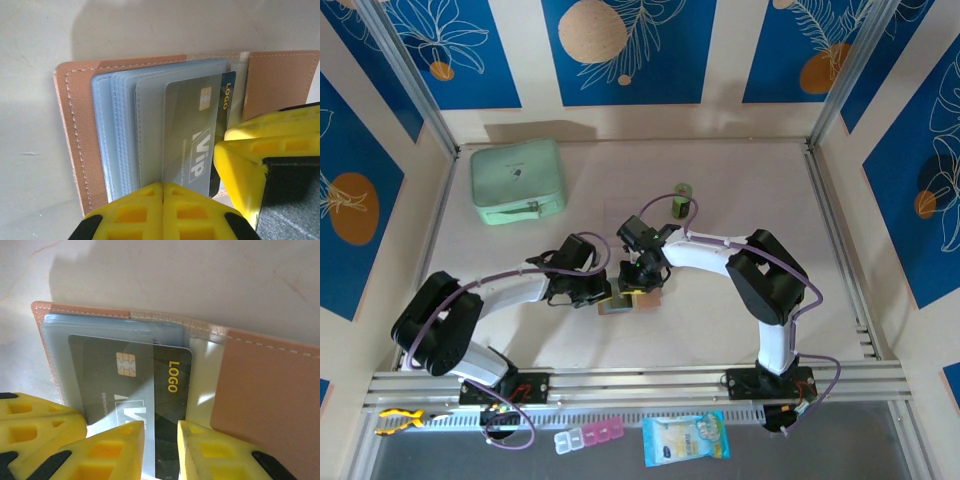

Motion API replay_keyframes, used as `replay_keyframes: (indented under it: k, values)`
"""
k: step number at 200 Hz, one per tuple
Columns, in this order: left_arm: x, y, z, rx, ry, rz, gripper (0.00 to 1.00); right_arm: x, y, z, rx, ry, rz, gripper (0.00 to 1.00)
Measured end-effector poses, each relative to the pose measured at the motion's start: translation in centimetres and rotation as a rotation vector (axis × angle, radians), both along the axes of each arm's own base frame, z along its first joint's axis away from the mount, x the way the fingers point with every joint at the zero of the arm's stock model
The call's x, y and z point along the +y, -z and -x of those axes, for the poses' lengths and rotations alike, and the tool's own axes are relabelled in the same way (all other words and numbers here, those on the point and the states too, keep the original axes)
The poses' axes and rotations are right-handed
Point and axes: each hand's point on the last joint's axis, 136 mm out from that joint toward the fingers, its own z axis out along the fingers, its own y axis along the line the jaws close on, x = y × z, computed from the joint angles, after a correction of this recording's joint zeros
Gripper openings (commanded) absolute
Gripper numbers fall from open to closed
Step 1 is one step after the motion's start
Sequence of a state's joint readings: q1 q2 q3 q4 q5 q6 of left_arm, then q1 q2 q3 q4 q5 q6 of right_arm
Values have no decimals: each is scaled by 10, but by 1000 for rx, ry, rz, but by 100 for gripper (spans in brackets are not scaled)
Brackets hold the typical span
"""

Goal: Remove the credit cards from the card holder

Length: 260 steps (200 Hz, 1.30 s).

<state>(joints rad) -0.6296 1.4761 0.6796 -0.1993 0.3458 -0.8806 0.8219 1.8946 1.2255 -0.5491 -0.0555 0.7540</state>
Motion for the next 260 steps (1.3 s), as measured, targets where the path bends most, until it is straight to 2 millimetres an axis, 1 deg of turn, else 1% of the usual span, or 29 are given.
replay_keyframes:
  k: [35, 80, 99, 146, 183, 210, 260]
  values:
    - [0, 0, 0, 0, 0, -1, 0, -3, -6, 0, -8, 1, 4, 25]
    - [0, 0, 0, 2, 1, -2, 0, -4, -28, -3, -51, 7, -34, 26]
    - [-1, -2, -1, 0, 1, -1, 0, -6, -32, -3, -62, 13, -50, 26]
    - [-6, -11, -7, -24, 11, 11, 0, -16, -22, -1, -37, 32, -81, 26]
    - [-5, -8, -7, -20, 17, 6, 0, -21, -13, -1, -7, 54, -121, 24]
    - [-5, -3, -6, -6, 17, -5, 0, -20, -13, -3, -5, 56, -149, 23]
    - [-4, 3, -5, 11, 17, -17, 0, -12, -12, -3, 3, 43, -195, 23]
